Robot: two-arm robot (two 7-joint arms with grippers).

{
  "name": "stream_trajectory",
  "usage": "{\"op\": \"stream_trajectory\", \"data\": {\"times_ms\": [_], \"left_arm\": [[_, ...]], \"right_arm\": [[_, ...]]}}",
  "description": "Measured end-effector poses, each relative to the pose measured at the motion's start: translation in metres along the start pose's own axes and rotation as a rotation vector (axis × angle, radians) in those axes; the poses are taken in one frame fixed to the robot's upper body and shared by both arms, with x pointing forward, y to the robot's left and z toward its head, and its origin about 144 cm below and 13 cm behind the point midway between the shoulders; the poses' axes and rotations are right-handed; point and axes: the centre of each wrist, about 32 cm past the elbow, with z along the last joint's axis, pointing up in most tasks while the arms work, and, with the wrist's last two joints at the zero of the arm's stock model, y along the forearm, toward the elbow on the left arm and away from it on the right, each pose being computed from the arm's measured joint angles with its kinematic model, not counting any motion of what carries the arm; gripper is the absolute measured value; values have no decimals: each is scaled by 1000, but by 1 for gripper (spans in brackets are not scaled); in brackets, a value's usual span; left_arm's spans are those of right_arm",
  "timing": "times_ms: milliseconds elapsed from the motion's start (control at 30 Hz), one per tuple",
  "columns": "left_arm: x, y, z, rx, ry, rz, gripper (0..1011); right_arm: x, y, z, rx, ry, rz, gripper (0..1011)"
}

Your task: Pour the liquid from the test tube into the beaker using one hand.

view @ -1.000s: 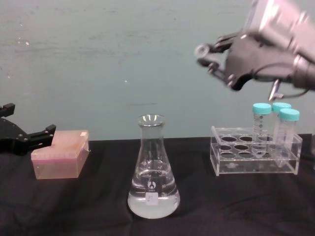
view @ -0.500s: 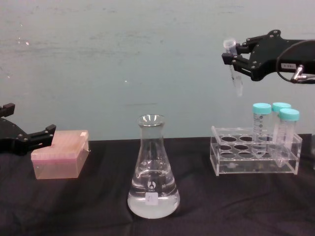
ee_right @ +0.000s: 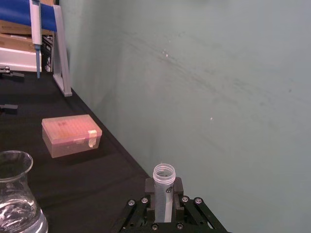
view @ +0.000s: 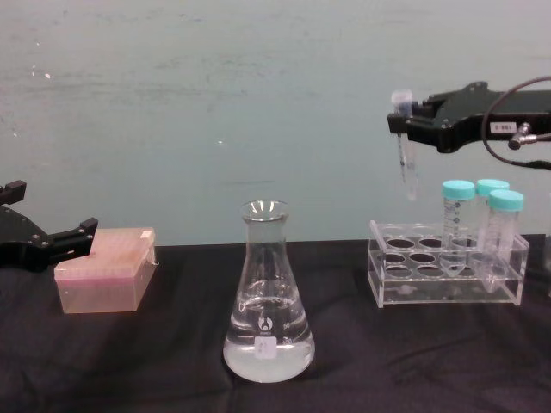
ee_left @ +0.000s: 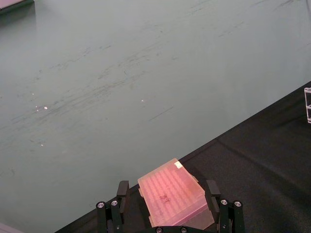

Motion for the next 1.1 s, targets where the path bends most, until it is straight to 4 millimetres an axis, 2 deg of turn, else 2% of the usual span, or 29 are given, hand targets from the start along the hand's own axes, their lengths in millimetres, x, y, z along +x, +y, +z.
{"op": "stream_trajectory", "data": {"times_ms": [467,1100], "left_arm": [[0,0,0,0,0,0,1000],[0,0,0,0,0,0,1000]], "right_arm": [[-1,9,-19,-50,58,33,211],[-2,22,-32,-63,70,65,211]]}}
